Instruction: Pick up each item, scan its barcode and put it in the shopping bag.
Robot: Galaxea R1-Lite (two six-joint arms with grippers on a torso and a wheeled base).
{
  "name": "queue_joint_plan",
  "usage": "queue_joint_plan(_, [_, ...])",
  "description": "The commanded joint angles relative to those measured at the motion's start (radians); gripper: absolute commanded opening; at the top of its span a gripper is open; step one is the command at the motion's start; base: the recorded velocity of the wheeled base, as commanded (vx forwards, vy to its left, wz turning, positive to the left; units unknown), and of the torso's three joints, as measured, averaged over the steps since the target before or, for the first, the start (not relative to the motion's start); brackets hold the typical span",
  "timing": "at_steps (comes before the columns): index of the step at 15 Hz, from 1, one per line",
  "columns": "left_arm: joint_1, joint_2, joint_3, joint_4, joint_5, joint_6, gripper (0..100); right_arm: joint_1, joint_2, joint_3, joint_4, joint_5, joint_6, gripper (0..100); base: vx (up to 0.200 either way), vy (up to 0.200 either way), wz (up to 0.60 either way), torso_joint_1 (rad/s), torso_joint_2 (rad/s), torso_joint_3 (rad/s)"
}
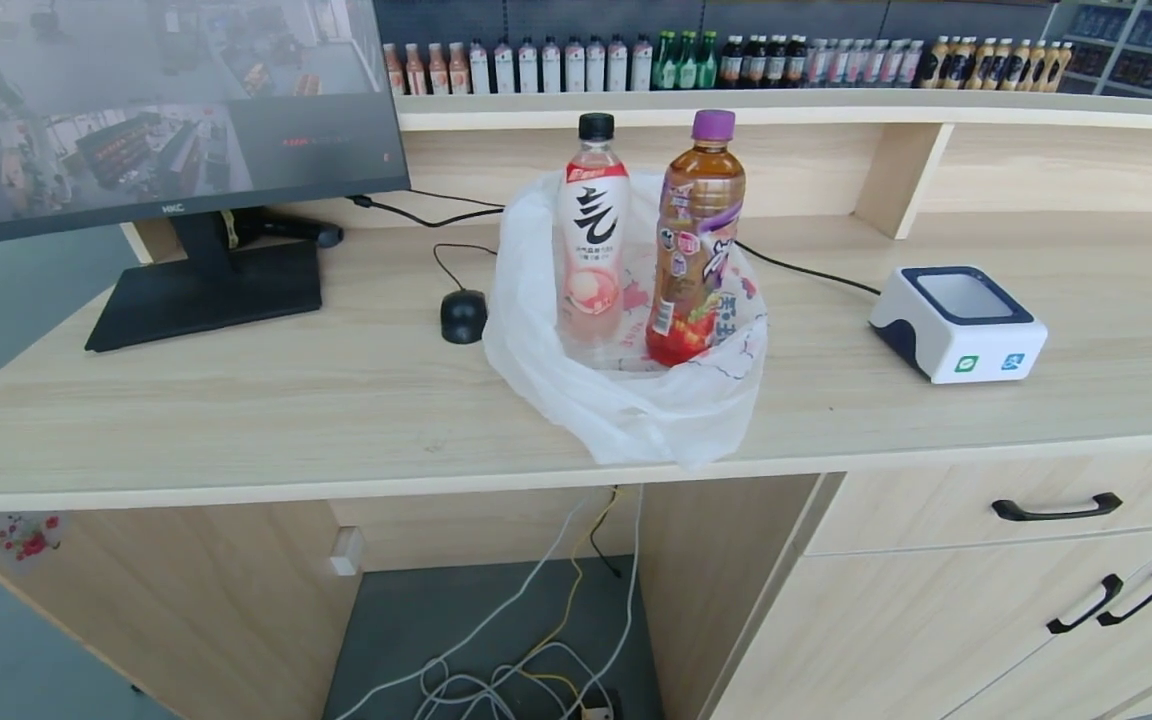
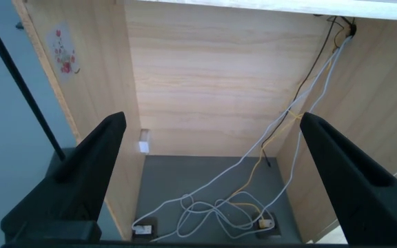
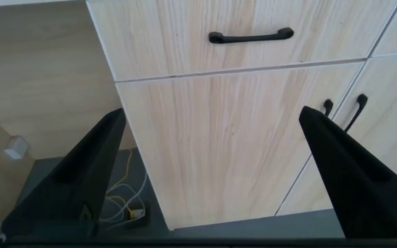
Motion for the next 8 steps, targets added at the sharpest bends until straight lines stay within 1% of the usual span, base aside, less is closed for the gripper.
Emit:
queue_joint_plan(1, [0.001, 0.000, 0.000, -0.001, 0.000, -0.001, 100, 0.002, 0.002, 0.000, 0.001, -0.001, 0.001, 100, 0.000, -0.200, 0.00, 0.022, 0.01, 0.002])
queue_joint_plan(8, [0.001, 0.000, 0.000, -0.001, 0.000, -0.001, 100, 0.002, 0.002, 0.000, 0.001, -0.001, 0.001, 100, 0.000, -0.200, 0.00, 0.004, 0.00, 0.001])
